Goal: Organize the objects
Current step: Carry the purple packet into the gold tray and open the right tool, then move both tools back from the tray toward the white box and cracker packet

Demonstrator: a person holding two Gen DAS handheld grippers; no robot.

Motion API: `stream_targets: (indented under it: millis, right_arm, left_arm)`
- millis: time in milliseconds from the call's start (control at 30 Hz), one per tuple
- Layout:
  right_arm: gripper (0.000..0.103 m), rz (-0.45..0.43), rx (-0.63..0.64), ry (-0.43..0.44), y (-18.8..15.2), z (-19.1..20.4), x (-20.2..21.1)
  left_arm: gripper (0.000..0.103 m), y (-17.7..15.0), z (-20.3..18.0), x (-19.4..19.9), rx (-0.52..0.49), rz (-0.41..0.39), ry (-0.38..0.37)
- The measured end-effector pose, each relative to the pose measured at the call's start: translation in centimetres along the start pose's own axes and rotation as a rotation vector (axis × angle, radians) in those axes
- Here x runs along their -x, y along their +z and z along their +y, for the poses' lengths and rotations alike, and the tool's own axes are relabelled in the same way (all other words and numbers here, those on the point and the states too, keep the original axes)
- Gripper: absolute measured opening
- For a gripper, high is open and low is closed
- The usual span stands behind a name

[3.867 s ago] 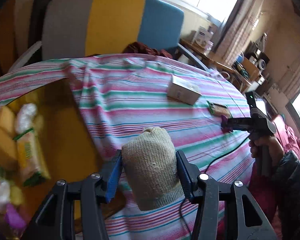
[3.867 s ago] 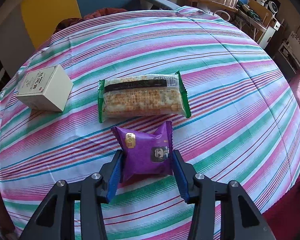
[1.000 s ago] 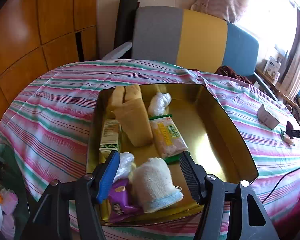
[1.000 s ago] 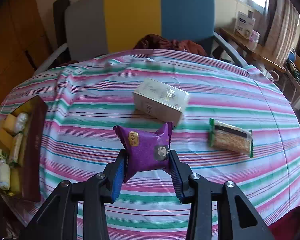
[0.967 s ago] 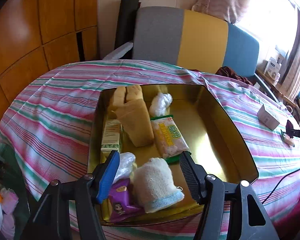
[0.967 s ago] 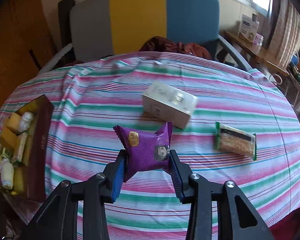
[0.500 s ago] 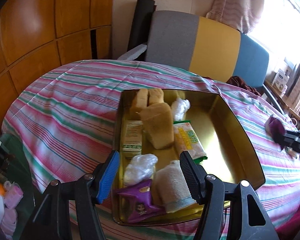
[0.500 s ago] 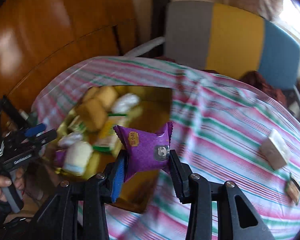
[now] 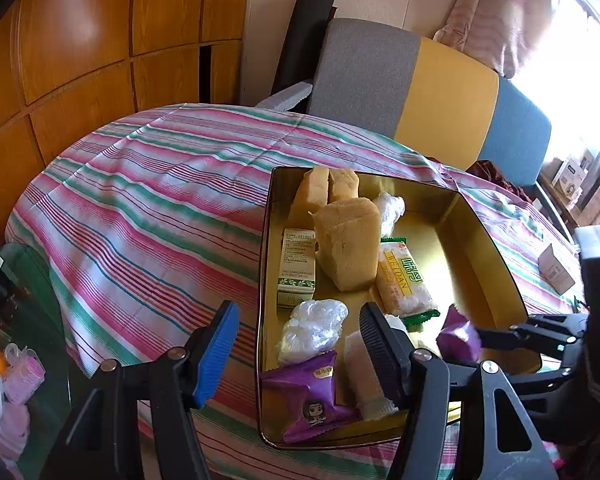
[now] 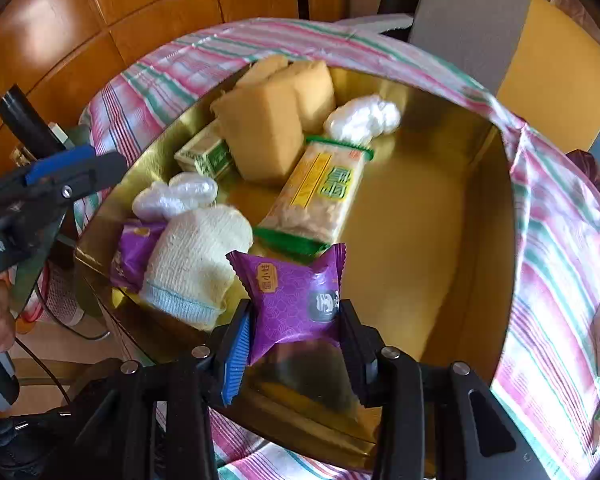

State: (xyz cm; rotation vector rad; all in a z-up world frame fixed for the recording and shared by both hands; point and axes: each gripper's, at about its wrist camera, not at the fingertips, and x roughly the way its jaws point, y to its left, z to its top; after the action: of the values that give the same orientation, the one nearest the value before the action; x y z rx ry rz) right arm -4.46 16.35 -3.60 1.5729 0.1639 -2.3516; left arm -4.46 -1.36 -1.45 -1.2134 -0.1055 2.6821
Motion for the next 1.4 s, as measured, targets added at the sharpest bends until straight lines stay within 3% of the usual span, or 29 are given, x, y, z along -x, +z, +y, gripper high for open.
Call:
stream_targets:
  millis: [300, 567, 967, 1400]
  right_arm:
    - [0.053, 0.015, -0.038, 0.025, -0.7, -0.2, -0.8]
    - [0.068, -0.065, -0.077, 0.058, -1.7, -0.9, 1.4]
    - [0.068, -0.164, -0.155, 0.044, -2.8, -3.1, 4.8]
    - [0.068, -0.233, -0.358, -0.061, -6.0, -11.2, 8.8]
  left_arm:
    - [0.070, -0.3, 0.3, -0.2, 0.009, 0.005, -0.005]
    - [0.077, 0.1, -0.2, 0.9, -0.011, -0.039, 0.006]
    - [0.077, 0.3, -2.4, 2.3, -0.088, -0.081, 0.018]
    - [0.077, 0.5, -7.0, 2.8, -0.195, -0.083, -0.031]
